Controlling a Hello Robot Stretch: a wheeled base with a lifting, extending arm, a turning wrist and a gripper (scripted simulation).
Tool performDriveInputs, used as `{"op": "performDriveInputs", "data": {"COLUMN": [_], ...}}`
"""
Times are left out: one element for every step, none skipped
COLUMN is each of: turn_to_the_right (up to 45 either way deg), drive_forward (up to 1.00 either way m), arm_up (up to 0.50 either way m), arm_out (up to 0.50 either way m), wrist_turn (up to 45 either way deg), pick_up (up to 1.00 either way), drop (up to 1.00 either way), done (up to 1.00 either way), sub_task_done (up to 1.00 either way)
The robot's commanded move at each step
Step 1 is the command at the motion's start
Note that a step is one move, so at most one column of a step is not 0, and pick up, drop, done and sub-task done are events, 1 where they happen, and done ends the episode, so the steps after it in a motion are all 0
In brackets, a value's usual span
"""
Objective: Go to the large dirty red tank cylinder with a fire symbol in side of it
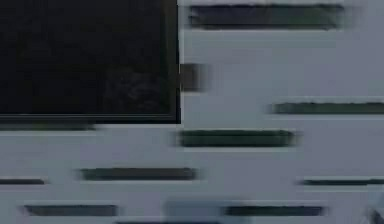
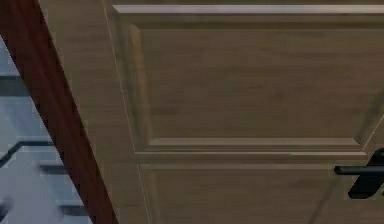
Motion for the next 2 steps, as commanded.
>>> {"op": "performDriveInputs", "data": {"turn_to_the_right": [-45.0,-45.0], "drive_forward": [0.0,0.0], "arm_up": [0.0,0.0], "arm_out": [0.0,0.0], "wrist_turn": [0.0,0.0], "pick_up": [0.0,0.0], "drop": [0.0,0.0], "done": [0.0,0.0], "sub_task_done": [0.0,0.0]}}
